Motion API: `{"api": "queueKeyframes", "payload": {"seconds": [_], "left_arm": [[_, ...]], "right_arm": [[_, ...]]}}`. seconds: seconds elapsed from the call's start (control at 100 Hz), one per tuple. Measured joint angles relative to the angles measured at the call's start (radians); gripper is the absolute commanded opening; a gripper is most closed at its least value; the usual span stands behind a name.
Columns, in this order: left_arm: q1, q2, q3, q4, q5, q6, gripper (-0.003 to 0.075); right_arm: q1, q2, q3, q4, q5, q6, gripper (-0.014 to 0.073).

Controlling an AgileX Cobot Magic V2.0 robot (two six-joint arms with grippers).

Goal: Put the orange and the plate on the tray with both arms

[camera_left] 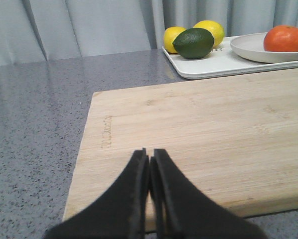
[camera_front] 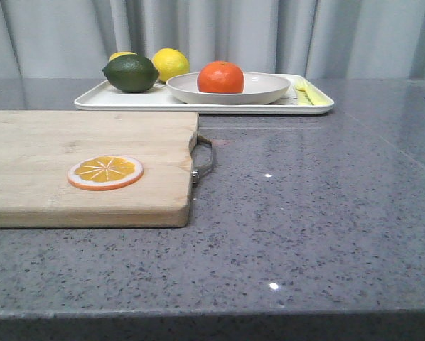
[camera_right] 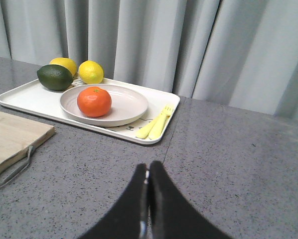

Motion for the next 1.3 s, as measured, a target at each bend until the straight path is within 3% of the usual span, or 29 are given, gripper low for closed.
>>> {"api": "queueKeyframes", "payload": {"seconds": [1.09,1.21,1.3], "left_arm": [[0.000,0.000,0.000,-0.004,0.000,0.000,-0.0020],[0.000,0.000,0.000,-0.004,0.000,0.000,-0.0020],[0.000,0.000,0.000,-0.004,0.000,0.000,-0.0020]], "right_arm": [[0.000,0.000,0.007,0.000,0.000,0.000,-0.0102],[0.005,-0.017,0.026,-0.100,-0.001,0.055,-0.0102],[0.008,-0.047,0.040,-0.277,0.000,0.212,-0.0102]]}}
